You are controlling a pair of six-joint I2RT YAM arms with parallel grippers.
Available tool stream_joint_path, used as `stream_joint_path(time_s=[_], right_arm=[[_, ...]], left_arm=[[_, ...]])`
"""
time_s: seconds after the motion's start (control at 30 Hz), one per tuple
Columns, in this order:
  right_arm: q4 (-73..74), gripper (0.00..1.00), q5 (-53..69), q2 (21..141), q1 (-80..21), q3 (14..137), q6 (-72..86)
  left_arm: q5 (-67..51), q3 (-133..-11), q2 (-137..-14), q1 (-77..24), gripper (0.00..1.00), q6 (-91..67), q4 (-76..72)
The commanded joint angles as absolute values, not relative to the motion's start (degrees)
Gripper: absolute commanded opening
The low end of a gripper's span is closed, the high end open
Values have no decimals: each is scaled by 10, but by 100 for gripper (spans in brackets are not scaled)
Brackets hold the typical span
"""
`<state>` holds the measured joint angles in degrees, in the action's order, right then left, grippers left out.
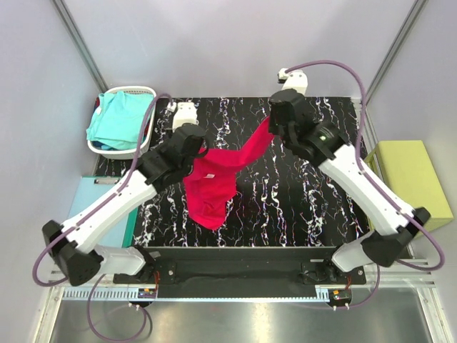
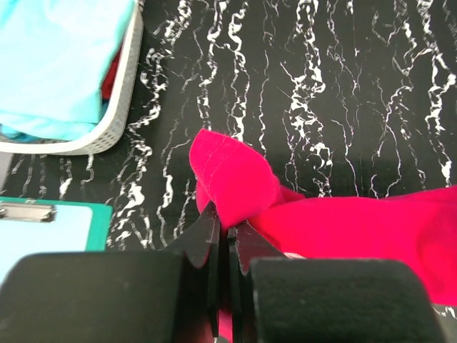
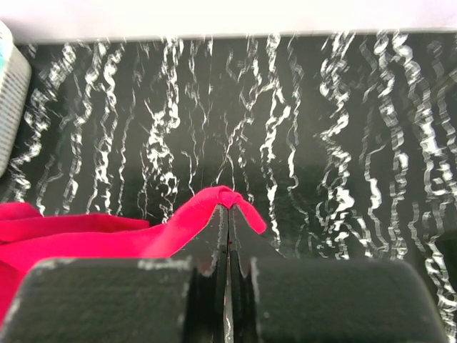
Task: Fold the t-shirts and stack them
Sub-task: Flatten out the tshirt
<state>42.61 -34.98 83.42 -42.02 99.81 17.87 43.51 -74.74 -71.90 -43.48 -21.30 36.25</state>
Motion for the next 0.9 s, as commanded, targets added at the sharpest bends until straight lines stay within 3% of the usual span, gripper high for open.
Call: stream_joint_path(time_s=[0.0, 0.37, 0.5, 0.57, 0.63, 0.67, 0.73, 0.77, 0.87], right_arm=[[357, 0, -289, 892, -396, 979, 193], [290, 0, -229, 1021, -331, 1013, 183], [282, 0, -214, 1056, -305, 1036, 176], [277, 0, -201, 1073, -289, 1046, 173], [269, 0, -172, 1086, -274, 1050, 172], [269, 5, -165, 1091, -272, 1060, 171], [272, 30, -147, 1097, -271, 1070, 167], [273, 47, -145, 1095, -272, 1076, 170], [278, 59, -142, 1077, -277, 1072, 176]], left_arm=[[399, -736, -762, -409, 2, -206, 273], [375, -714, -840, -345, 5, -180, 176], [357, -748, -877, -316, 8, -177, 176], [352, -764, -896, -305, 15, -179, 177], [346, -774, -906, -298, 26, -177, 175], [341, -777, -908, -296, 33, -174, 172], [328, -790, -904, -294, 53, -164, 170], [326, -792, -899, -294, 81, -164, 170], [323, -790, -866, -295, 96, -174, 169]])
